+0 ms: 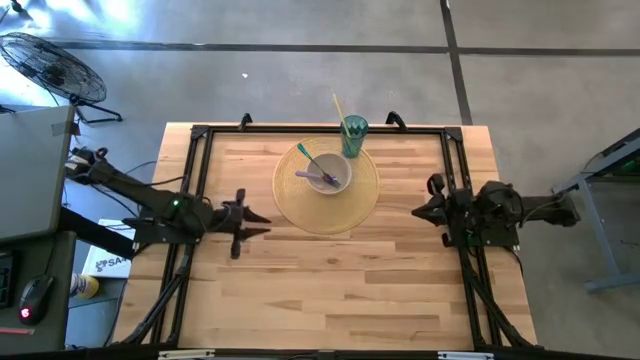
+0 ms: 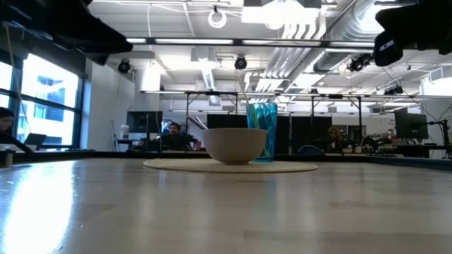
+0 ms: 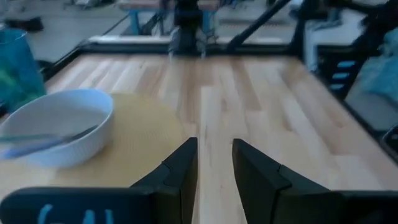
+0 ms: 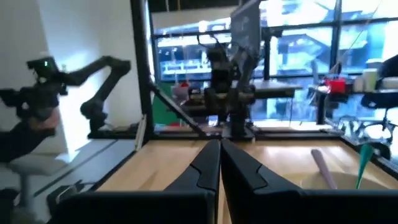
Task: Pick & Place Utensil
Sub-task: Return to Home Position
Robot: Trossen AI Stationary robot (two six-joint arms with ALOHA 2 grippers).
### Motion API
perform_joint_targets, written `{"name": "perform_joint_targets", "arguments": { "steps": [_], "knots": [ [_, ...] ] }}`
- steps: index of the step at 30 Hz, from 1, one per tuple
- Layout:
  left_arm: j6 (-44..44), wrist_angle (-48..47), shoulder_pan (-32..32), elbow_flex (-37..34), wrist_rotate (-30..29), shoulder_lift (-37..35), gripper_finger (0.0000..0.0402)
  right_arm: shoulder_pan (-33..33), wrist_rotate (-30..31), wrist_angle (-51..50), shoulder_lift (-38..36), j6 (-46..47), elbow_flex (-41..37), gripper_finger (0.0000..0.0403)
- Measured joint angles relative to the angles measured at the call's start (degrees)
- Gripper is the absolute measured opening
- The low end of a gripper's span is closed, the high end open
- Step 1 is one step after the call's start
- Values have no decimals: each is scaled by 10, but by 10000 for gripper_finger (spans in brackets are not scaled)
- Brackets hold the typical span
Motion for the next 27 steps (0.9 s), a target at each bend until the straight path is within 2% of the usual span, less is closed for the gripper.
{"name": "perform_joint_targets", "arguments": {
  "steps": [3, 9, 16, 22, 27],
  "knots": [
    [14, 63, 41, -36, 55, -4, 96, -3, 25, 48, 0, 5, -38, 5],
    [28, 23, 119, -58, 117, -45, 96, -8, 98, 33, 5, 8, -59, 9],
    [77, -28, 201, -57, 229, -140, 96, -8, 92, 22, 5, 4, -59, 5],
    [99, -120, 248, -58, 248, -222, 96, -8, 90, -6, 5, 35, -59, 8],
    [95, -70, 273, -122, 298, -283, 96, -7, 87, -10, 5, 40, -59, 9]
  ]
}}
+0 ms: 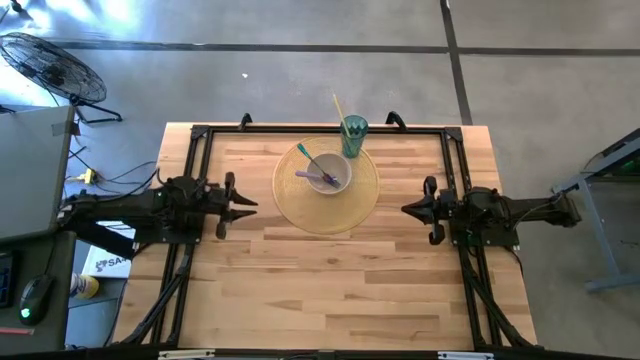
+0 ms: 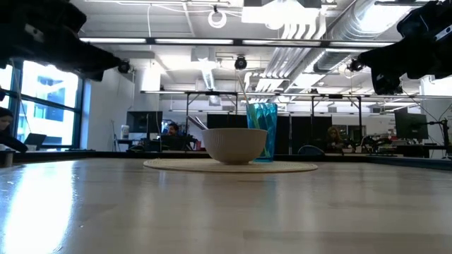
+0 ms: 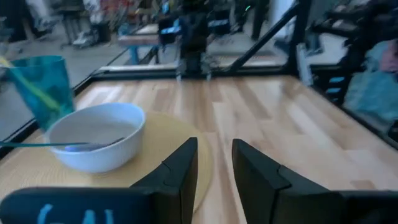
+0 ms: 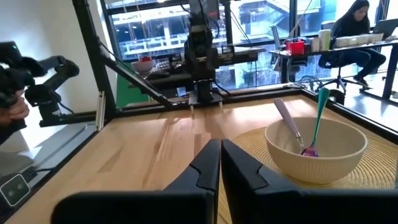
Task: Pick & Place Utensil
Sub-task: Return to Home Position
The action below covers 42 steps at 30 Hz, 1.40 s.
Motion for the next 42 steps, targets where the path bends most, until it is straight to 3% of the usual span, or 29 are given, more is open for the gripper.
{"name": "perform_joint_targets", "arguments": {
  "steps": [4, 12, 18, 25, 33, 42],
  "knots": [
    [-16, 54, 18, -59, 47, -44, 96, 0, -2, -1, 0, 0, 0, 5],
    [-31, 38, 46, -67, 137, -92, 96, 0, -2, -2, 0, -4, 0, 7],
    [-38, 16, 49, -68, -5, -98, 96, 0, -2, -1, 0, -5, 0, 5],
    [-25, 15, 13, -69, 8, -104, 96, 0, -2, 0, 0, -5, 0, 9],
    [2, 0, -118, -69, -84, -105, 96, 0, -2, 0, 0, -5, 0, 6],
    [5, -3, -139, -61, -37, -128, 96, 0, -2, 0, 0, -5, 0, 5]
  ]
}}
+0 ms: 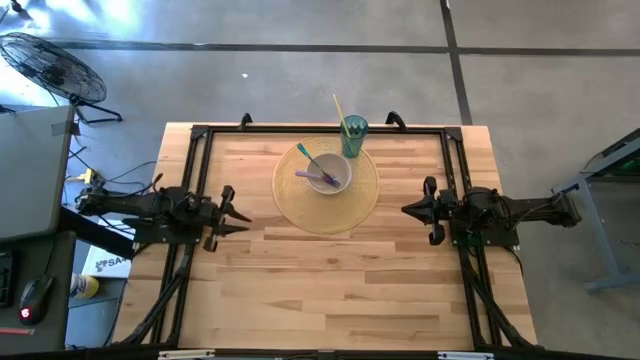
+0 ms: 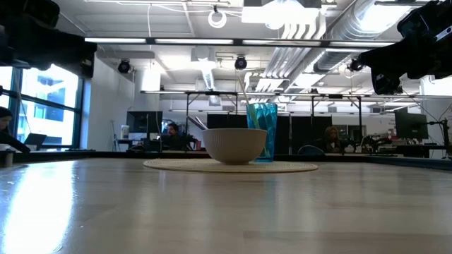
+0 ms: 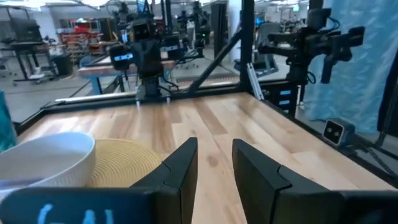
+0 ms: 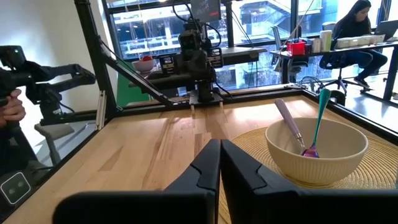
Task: Pick & Place Utensil
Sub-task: Return to Home Position
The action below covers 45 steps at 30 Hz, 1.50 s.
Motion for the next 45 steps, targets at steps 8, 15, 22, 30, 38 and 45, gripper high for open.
{"name": "perform_joint_targets", "arguments": {
  "steps": [8, 15, 22, 30, 38, 45],
  "knots": [
    [-11, 68, 0, -3, 0, 0, 96, 0, 0, 1, 0, 0, 0, 9],
    [-5, 37, 0, 1, 29, 0, 96, 0, 0, 3, 0, 0, 0, 5],
    [-25, 0, 0, 1, -7, 1, 96, 0, 0, 3, 0, 0, 0, 9],
    [-26, -9, 0, 2, -10, 3, 96, 0, 0, 4, 0, 0, 0, 6],
    [-24, -11, 0, 3, -10, 3, 96, 0, 0, 4, 0, 0, 0, 8],
    [-22, -12, 0, 3, -10, 3, 96, 0, 0, 4, 0, 0, 0, 6]
  ]
}}
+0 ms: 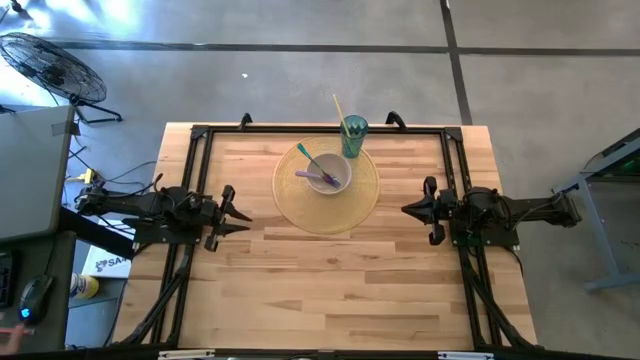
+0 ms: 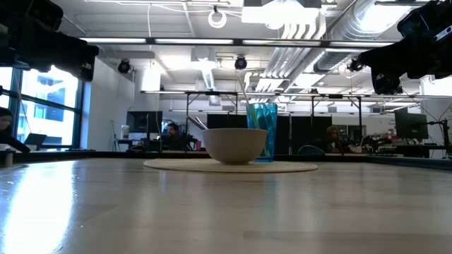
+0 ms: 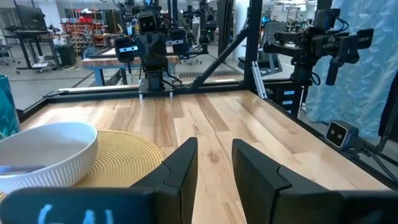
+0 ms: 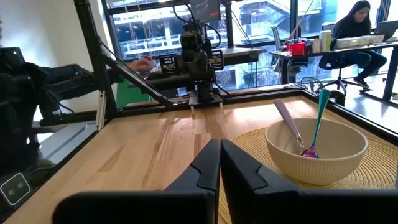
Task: Pick & Place Utensil
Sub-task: Return to Home Position
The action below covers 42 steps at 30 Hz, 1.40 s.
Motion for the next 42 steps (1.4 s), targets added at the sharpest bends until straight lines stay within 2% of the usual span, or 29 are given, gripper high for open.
{"name": "perform_joint_targets", "arguments": {
  "steps": [42],
  "knots": [
    [0, -1, 0, 0, 2, 0, 96, 0, 0, 0, 0, 0, 0, 12]
  ]
}}
